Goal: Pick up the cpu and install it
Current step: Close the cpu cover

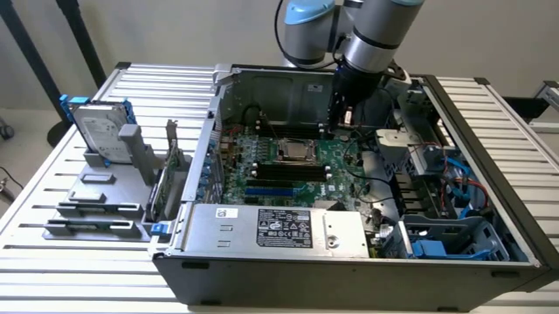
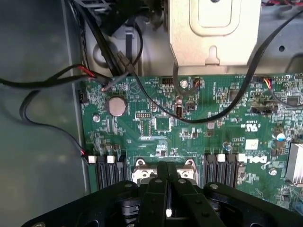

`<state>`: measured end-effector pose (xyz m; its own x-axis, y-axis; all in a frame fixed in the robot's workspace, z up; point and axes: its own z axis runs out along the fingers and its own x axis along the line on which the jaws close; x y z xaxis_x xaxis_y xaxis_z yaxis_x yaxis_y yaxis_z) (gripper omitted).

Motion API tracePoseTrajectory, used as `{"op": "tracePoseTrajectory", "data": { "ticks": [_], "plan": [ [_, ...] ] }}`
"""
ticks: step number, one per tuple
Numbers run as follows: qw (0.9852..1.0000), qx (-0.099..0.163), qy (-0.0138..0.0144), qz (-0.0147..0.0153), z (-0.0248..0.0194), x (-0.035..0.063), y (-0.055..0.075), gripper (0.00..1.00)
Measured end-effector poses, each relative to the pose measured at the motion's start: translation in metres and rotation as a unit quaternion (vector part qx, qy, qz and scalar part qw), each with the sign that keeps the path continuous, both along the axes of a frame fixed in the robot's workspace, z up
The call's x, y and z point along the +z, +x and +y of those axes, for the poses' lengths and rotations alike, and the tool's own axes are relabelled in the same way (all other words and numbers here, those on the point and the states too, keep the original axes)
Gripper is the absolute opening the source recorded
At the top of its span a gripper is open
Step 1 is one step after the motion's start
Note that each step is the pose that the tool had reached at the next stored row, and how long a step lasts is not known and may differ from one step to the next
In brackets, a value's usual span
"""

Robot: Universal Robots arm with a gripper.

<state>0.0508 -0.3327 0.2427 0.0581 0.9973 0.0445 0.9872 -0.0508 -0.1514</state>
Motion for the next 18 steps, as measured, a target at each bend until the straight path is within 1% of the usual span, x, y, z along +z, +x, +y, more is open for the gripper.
{"op": "tracePoseTrajectory", "data": {
  "ticks": [5,6,7,9,12,14,16,18],
  "plan": [
    [1.0,0.0,0.0,0.0092,-0.004,-0.0002,-0.012,0.11],
    [0.9999,0.0,0.0,0.0116,-0.0047,-0.0004,-0.014,0.11],
    [0.9999,0.0,0.0,0.0148,-0.0054,-0.0005,-0.016,0.11],
    [0.9998,0.0,0.0,0.0222,-0.0067,-0.0009,-0.019,0.11],
    [0.9994,0.0,0.0,0.0359,-0.0087,-0.0016,-0.024,0.11],
    [0.999,0.0,-0.0001,0.0442,-0.0101,-0.0024,-0.029,0.11],
    [0.9987,0.0,0.0,0.0515,-0.0113,-0.0034,-0.034,0.11],
    [0.9983,0.0,0.0,0.0575,-0.0123,-0.0045,-0.04,0.11]
  ]
}}
